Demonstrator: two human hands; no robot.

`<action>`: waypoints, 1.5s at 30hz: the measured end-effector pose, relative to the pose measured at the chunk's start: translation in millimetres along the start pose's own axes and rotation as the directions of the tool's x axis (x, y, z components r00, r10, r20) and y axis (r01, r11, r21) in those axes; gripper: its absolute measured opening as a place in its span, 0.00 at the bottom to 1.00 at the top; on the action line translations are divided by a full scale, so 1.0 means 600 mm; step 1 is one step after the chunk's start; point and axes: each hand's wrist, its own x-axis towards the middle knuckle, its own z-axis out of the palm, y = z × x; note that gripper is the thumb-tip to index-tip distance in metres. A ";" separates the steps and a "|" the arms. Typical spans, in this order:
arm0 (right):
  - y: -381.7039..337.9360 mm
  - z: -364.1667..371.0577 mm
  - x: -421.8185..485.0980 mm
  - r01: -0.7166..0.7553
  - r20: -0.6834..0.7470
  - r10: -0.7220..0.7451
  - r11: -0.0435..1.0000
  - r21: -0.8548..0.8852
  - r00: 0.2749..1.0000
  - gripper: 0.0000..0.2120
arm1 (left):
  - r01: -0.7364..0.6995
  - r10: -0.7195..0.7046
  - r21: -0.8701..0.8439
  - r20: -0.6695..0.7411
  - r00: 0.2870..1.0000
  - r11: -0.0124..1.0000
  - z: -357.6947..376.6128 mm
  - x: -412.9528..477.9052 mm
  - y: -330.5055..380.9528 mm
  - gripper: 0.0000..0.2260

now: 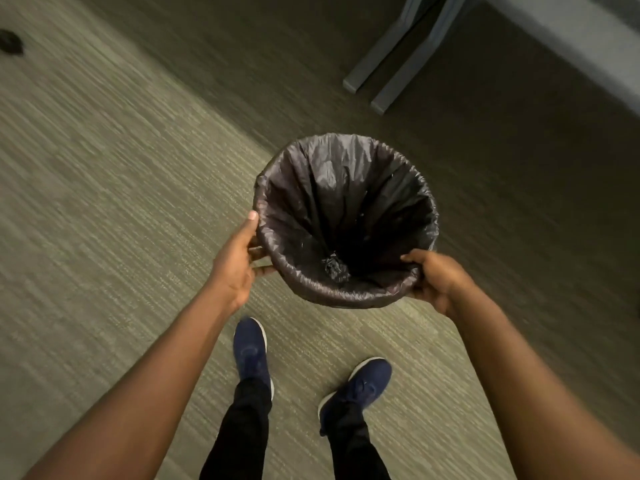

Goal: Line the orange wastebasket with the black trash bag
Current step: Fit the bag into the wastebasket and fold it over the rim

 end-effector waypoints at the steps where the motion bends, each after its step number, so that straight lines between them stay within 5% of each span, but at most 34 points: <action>1: 0.000 -0.003 -0.011 -0.005 -0.003 0.005 0.999 0.035 1.000 0.07 | 0.010 -0.009 -0.050 0.020 1.000 0.999 0.009 -0.020 -0.006 0.21; 6: -0.010 -0.013 -0.058 -0.026 -0.015 0.029 0.985 0.172 0.999 0.03 | -0.044 0.058 -0.160 0.083 0.995 0.986 0.073 -0.120 -0.037 0.11; 10: -0.025 -0.022 -0.091 -0.028 -0.003 0.030 0.968 0.249 1.000 0.04 | -0.237 0.222 0.181 0.100 0.970 0.954 0.123 -0.158 -0.055 0.18; 13: -0.035 -0.035 -0.111 -0.030 -0.004 0.033 0.960 0.279 0.999 0.05 | -0.394 0.455 0.548 0.026 0.890 0.738 0.156 -0.167 -0.054 0.13; 17: -0.043 -0.060 -0.139 -0.040 0.023 0.035 0.951 0.306 0.999 0.06 | -0.365 0.635 0.730 -0.121 0.763 0.578 0.200 -0.183 -0.036 0.04; 19: -0.041 -0.065 -0.146 -0.055 0.046 0.043 0.948 0.312 0.998 0.06 | -0.240 0.562 0.683 -0.297 0.772 0.690 0.219 -0.184 -0.026 0.04; 23: -0.042 -0.079 -0.162 -0.076 0.061 0.058 0.934 0.350 0.996 0.07 | -0.036 0.206 0.326 -0.505 0.838 0.945 0.268 -0.189 -0.008 0.06; 27: -0.046 -0.088 -0.168 -0.076 0.040 0.066 0.917 0.391 0.997 0.08 | 0.031 -0.074 -0.120 -0.376 0.924 0.992 0.302 -0.204 0.011 0.06; 29: -0.050 -0.088 -0.166 -0.074 0.023 0.071 0.915 0.395 0.997 0.07 | 0.097 -0.147 -0.187 -0.273 0.951 0.978 0.303 -0.207 0.021 0.06; 31: -0.055 -0.082 -0.160 -0.075 0.007 0.079 0.902 0.424 0.997 0.06 | 0.139 -0.169 -0.205 -0.137 0.976 0.969 0.297 -0.202 0.020 0.16; 35: -0.075 -0.061 -0.140 -0.087 -0.019 0.109 0.877 0.473 0.994 0.06 | -0.028 0.027 0.035 0.032 0.999 0.999 0.313 -0.196 0.003 0.31; 38: -0.098 -0.041 -0.127 -0.103 -0.017 0.128 0.863 0.495 0.992 0.05 | -0.244 0.262 0.396 0.009 0.965 0.885 0.323 -0.165 -0.009 0.33; 45: -0.165 0.011 -0.086 -0.180 0.011 0.201 0.854 0.488 0.980 0.10 | -0.459 0.682 0.736 -0.006 0.732 0.498 0.296 -0.055 0.064 0.04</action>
